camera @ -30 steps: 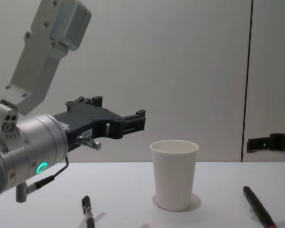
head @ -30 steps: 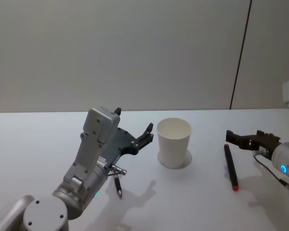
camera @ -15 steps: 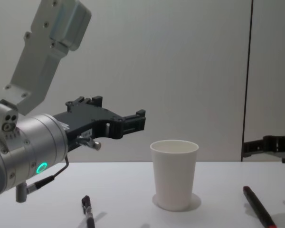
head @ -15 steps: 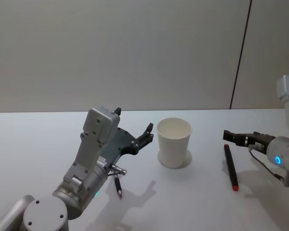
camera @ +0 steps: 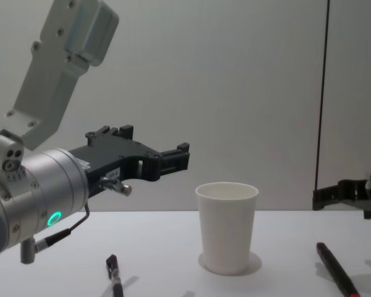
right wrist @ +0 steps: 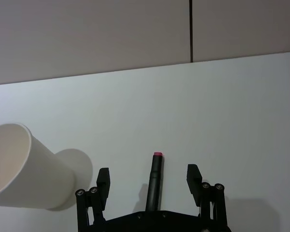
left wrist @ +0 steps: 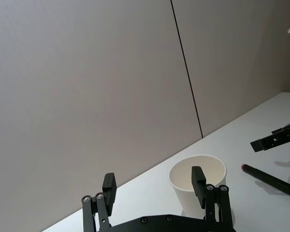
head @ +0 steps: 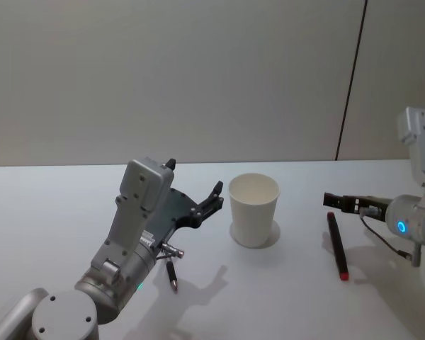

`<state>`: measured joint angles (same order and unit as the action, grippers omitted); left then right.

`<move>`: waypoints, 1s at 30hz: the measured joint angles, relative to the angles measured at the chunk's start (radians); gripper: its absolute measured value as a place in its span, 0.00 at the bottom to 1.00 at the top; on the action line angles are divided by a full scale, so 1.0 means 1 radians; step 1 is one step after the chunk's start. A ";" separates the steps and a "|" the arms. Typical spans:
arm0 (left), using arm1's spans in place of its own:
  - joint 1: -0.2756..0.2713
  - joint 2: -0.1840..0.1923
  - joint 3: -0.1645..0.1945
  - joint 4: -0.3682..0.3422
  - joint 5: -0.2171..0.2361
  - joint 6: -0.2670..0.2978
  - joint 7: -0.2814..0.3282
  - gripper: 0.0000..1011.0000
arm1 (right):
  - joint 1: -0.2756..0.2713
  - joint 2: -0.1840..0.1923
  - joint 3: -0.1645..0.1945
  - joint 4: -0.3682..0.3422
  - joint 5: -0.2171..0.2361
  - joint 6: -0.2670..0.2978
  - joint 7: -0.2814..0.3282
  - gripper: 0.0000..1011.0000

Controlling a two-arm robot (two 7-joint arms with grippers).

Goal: Place the pen into the pen holder.

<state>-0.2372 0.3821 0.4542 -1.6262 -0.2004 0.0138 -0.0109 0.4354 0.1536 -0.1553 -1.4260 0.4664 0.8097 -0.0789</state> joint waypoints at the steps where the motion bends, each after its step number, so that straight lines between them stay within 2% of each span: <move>1: 0.000 0.000 0.000 0.000 0.000 0.000 0.000 0.99 | 0.007 -0.002 0.002 0.008 0.004 0.013 -0.006 0.99; 12: 0.000 0.000 0.000 0.000 0.000 0.000 0.000 0.99 | 0.070 -0.026 0.011 0.082 0.028 0.098 -0.047 0.99; 17: 0.000 0.000 0.000 0.000 0.000 0.000 0.000 0.99 | 0.090 -0.034 0.012 0.112 0.029 0.118 -0.057 0.99; 30: 0.000 0.000 0.000 0.000 0.000 0.000 0.000 0.99 | 0.156 -0.059 0.002 0.222 -0.007 0.157 -0.070 0.99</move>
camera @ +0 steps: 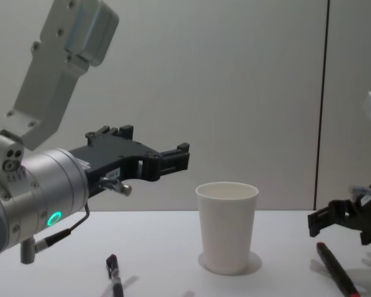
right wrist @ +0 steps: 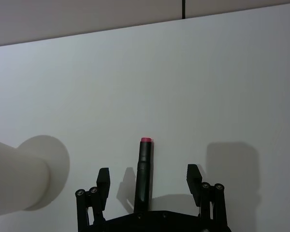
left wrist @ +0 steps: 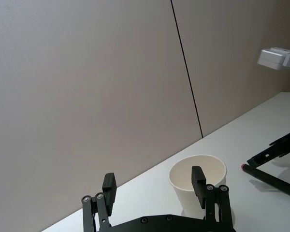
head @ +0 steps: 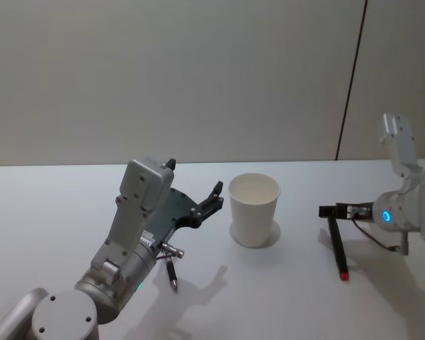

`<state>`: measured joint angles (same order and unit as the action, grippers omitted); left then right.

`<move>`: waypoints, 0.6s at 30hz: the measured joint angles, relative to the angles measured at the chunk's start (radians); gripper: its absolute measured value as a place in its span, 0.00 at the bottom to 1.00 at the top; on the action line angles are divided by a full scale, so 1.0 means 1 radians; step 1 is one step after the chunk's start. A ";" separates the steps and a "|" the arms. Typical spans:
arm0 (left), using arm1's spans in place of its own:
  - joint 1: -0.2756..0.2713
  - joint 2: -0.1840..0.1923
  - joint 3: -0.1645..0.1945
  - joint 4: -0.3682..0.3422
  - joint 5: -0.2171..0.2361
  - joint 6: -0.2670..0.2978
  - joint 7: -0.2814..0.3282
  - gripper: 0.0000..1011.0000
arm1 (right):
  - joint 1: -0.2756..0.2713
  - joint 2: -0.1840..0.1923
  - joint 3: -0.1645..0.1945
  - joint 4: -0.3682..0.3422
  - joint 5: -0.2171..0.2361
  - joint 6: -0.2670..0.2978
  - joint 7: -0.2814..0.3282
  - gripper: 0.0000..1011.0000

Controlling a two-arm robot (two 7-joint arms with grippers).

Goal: Place the pen into the pen holder.

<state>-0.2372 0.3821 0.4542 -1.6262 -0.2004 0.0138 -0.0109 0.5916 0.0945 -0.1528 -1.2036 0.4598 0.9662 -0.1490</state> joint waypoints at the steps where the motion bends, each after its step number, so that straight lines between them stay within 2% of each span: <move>1: 0.000 0.000 0.000 0.000 0.000 0.000 0.000 0.99 | 0.003 -0.001 -0.001 0.006 -0.004 0.001 0.000 0.99; 18: 0.000 0.000 0.000 0.000 0.000 0.000 0.000 0.99 | 0.079 -0.023 -0.025 0.137 -0.088 0.012 0.050 0.99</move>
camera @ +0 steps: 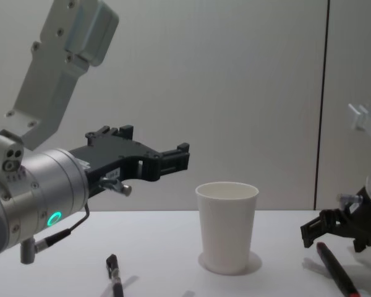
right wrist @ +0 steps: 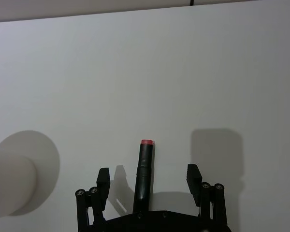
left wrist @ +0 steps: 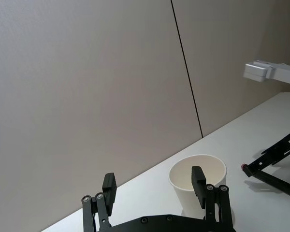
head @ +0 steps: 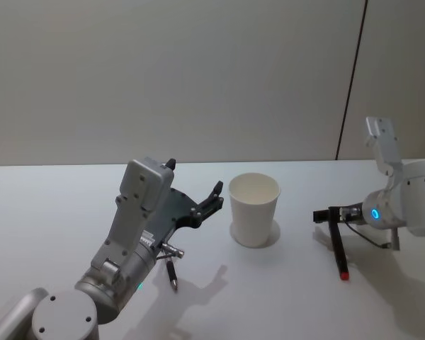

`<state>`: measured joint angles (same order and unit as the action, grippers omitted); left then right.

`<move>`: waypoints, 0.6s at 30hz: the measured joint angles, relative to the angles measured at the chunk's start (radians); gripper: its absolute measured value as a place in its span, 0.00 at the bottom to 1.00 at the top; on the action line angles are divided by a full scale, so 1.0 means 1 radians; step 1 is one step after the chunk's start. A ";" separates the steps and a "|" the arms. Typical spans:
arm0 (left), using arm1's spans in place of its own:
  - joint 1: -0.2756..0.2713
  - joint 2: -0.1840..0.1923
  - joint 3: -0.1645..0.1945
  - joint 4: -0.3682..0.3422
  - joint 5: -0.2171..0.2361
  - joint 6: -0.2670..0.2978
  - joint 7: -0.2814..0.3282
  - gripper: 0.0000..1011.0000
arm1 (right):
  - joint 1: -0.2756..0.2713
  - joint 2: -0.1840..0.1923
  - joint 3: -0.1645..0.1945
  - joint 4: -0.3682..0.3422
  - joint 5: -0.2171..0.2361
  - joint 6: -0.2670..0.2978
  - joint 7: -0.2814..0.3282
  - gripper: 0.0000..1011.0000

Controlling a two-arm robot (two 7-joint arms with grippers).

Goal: Place the pen into the pen holder.

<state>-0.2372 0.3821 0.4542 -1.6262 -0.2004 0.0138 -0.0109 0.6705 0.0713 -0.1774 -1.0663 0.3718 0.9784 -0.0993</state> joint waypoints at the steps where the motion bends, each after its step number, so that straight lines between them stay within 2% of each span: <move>1: 0.000 0.000 0.000 0.000 0.000 0.000 0.000 0.99 | 0.003 -0.001 -0.002 0.004 -0.004 0.001 0.002 0.99; 11: 0.000 0.000 0.000 0.000 0.000 0.000 0.000 0.99 | 0.046 -0.012 -0.021 0.063 -0.067 0.009 0.047 0.99; 18: 0.000 0.000 0.000 0.000 0.000 0.000 0.000 0.99 | 0.067 -0.019 -0.028 0.095 -0.092 0.009 0.065 0.99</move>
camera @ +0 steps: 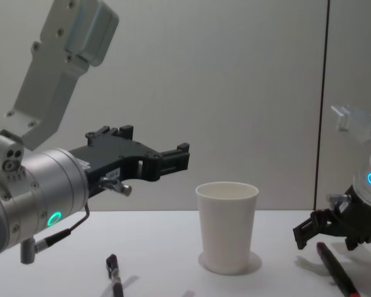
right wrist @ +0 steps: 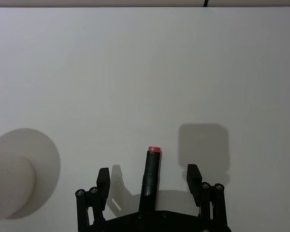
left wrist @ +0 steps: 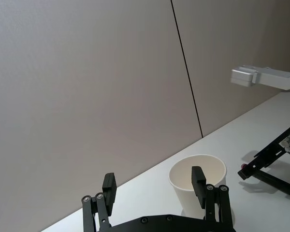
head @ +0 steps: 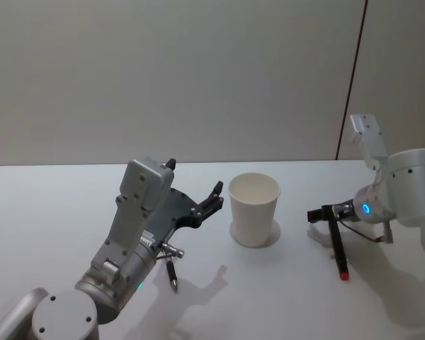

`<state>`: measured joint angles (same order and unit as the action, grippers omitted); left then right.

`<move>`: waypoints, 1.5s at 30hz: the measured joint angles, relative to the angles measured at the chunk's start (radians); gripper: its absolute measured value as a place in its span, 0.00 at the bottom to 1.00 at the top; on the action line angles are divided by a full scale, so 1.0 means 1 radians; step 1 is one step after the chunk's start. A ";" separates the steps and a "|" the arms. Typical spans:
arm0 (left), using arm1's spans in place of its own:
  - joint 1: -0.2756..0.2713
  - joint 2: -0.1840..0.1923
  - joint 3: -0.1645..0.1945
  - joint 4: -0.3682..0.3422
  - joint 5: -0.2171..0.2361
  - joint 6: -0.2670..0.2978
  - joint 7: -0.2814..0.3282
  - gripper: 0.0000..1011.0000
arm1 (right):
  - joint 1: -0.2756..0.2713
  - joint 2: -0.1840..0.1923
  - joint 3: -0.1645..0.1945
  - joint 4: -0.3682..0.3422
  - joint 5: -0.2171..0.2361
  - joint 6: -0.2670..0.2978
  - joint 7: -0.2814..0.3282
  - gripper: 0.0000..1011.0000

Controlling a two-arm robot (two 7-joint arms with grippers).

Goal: Place the pen into the pen holder.

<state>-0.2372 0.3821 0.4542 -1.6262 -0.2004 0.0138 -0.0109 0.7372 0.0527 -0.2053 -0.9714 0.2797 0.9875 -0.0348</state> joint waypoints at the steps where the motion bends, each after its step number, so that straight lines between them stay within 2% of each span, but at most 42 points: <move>1: 0.000 0.000 0.000 0.000 0.000 0.000 0.000 0.99 | 0.006 -0.002 -0.001 0.009 -0.006 -0.001 0.004 0.99; 29: 0.000 0.000 0.000 0.000 0.000 0.000 0.000 0.99 | 0.076 -0.029 -0.010 0.159 -0.056 -0.051 0.058 0.99; 37: 0.000 0.000 0.000 0.000 0.000 0.000 0.000 0.99 | 0.086 -0.033 -0.012 0.182 -0.069 -0.062 0.072 0.85; 45: 0.000 0.000 0.000 0.000 0.000 0.000 0.000 0.99 | 0.096 -0.036 -0.018 0.201 -0.087 -0.059 0.090 0.80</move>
<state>-0.2372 0.3821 0.4542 -1.6262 -0.2004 0.0138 -0.0109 0.8332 0.0167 -0.2229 -0.7704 0.1930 0.9287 0.0554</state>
